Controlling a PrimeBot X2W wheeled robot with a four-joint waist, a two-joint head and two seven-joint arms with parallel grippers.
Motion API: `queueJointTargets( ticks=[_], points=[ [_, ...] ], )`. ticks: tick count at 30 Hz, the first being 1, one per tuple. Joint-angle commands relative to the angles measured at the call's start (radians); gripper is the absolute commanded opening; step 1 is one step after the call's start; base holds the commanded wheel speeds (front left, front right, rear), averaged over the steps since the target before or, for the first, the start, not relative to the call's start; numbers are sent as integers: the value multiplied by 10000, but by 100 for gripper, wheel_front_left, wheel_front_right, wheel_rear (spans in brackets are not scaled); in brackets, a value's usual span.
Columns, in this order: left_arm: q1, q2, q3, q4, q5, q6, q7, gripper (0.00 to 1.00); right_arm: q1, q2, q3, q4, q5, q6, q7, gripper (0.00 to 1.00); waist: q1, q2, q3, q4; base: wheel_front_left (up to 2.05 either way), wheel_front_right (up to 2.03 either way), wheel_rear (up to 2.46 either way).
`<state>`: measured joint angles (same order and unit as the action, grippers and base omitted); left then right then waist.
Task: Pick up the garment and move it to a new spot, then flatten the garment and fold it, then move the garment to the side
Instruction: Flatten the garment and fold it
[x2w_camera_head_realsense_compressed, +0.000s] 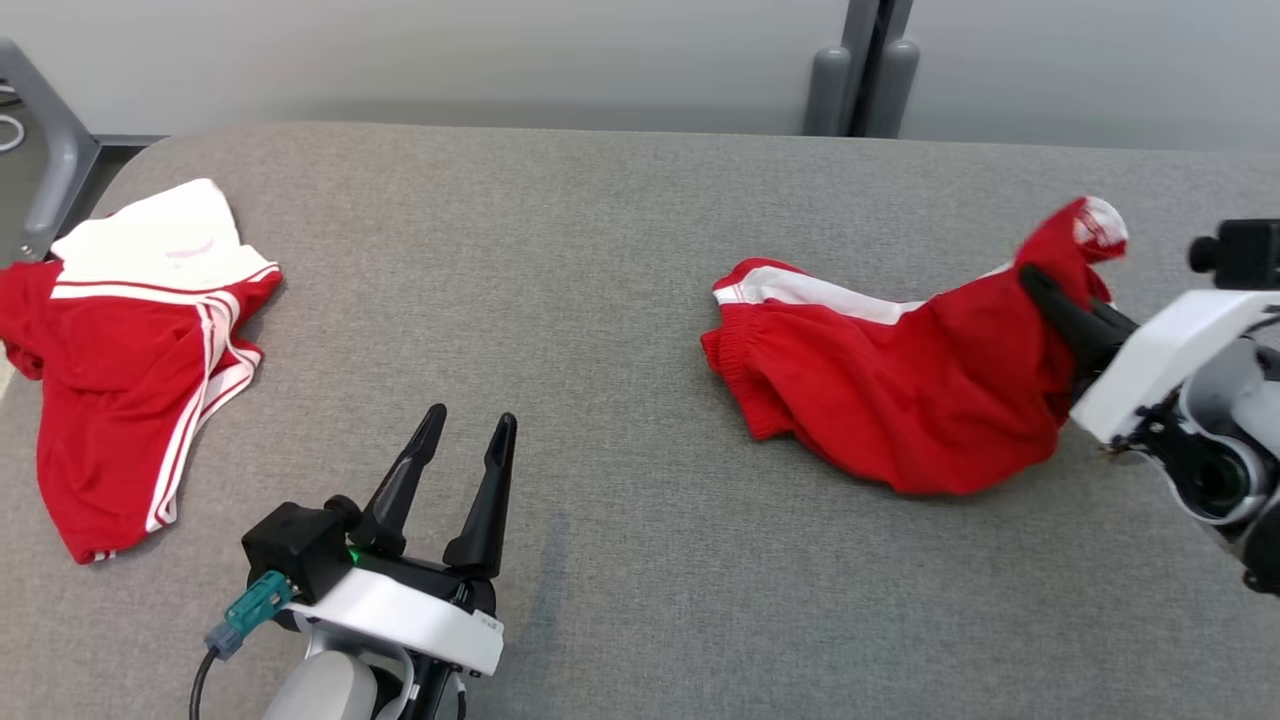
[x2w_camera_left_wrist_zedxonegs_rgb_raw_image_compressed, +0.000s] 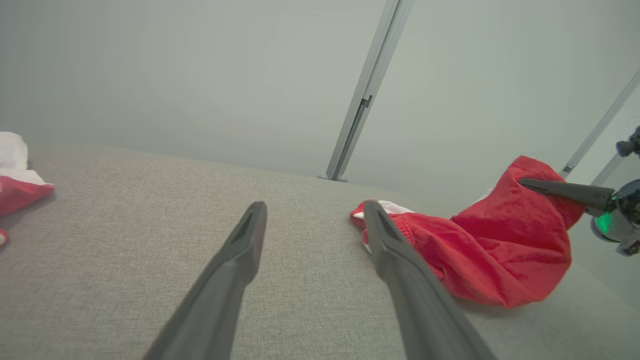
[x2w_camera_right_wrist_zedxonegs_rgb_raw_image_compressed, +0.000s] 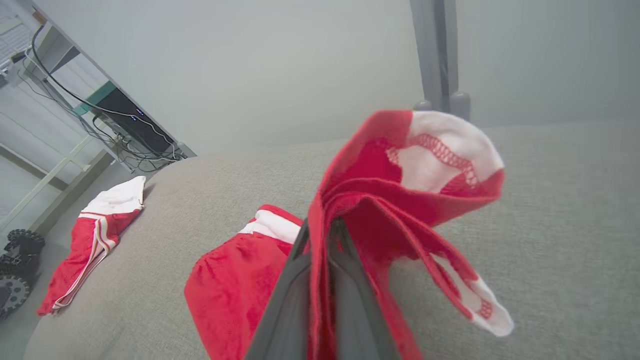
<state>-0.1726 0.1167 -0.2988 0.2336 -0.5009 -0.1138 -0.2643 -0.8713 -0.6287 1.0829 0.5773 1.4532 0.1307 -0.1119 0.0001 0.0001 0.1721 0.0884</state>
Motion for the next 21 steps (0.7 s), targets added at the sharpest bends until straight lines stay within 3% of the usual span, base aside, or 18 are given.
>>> queueJointTargets(
  ticks=[1, 12, 21],
  points=[
    [-108, 33, 4, 22, -43, -25, 6, 100, -177, 109, 84, -56, -103, 4, 55, 0, -1, -1, 19, 96, 0, 0, 0],
    [-216, -213, -134, 326, -190, -68, -14, 100, -939, 1179, 1259, 229, -591, 4, 955, 0, -1, -1, 94, 977, 0, 0, 0],
    [-207, -417, -112, 468, -191, -110, -18, 100, -1014, 1631, 1546, 991, -308, 4, 1454, 0, -1, -1, 166, 1666, 0, 0, 0]
  ],
)
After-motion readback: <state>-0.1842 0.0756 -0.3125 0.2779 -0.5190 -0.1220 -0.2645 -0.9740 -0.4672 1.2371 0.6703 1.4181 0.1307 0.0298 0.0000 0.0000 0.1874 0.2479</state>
